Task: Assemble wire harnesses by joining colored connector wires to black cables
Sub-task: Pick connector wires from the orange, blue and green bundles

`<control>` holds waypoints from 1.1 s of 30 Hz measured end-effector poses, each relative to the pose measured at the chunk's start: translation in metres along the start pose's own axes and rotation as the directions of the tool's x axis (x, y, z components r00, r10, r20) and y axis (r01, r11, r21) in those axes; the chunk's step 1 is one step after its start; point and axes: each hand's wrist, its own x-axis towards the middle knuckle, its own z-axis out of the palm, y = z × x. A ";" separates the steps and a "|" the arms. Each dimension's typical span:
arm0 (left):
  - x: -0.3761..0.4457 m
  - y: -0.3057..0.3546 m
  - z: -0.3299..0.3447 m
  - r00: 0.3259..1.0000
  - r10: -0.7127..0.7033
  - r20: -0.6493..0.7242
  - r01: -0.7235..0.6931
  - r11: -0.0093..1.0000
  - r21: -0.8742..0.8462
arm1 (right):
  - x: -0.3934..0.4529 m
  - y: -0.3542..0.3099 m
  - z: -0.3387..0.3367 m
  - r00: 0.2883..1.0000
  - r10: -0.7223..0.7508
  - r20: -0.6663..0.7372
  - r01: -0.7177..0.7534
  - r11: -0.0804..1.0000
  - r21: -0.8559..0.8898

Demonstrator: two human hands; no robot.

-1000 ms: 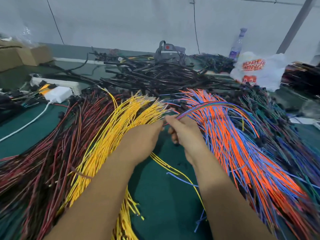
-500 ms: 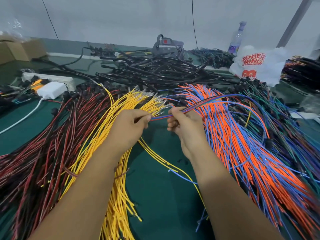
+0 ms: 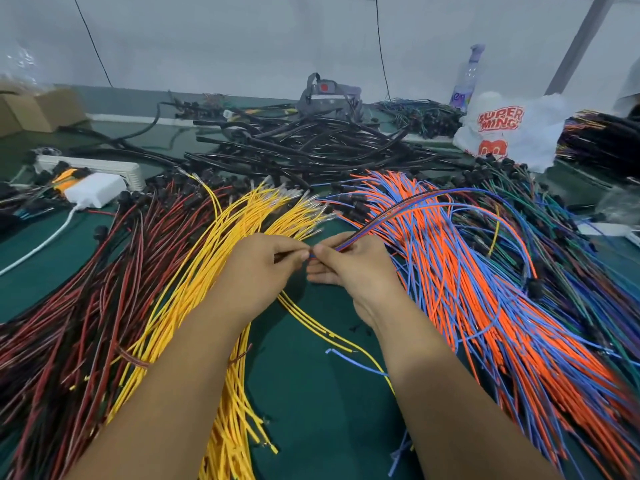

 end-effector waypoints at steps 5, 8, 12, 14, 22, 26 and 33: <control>0.004 0.005 -0.006 0.965 -0.186 -0.182 0.105 0.918 -0.381 | 0.000 -0.003 0.010 0.977 -0.197 -0.076 0.198 0.980 0.002; 0.005 0.006 -0.006 0.945 -0.290 -0.152 0.171 0.833 -0.526 | 0.001 -0.003 0.012 0.943 -0.316 -0.106 0.305 0.946 -0.109; 0.005 0.005 -0.006 0.952 -0.241 -0.187 0.157 0.912 -0.379 | 0.001 0.000 0.012 0.916 -0.381 -0.123 0.350 0.911 -0.216; 0.003 0.006 -0.004 0.968 -0.120 -0.222 0.102 0.991 -0.091 | 0.002 0.001 0.010 0.914 -0.384 -0.127 0.343 0.902 -0.261; 0.003 0.006 -0.007 0.959 -0.162 -0.234 0.096 0.958 -0.270 | 0.003 -0.003 0.008 0.936 -0.281 -0.212 0.290 0.957 0.014; 0.003 0.006 -0.011 0.974 -0.143 -0.177 0.077 0.939 -0.334 | 0.001 -0.004 0.008 0.950 -0.230 -0.213 0.263 0.955 0.141; 0.003 -0.001 -0.016 0.979 -0.093 -0.179 0.025 0.937 -0.349 | 0.000 -0.005 0.006 0.956 -0.196 -0.218 0.234 0.959 0.160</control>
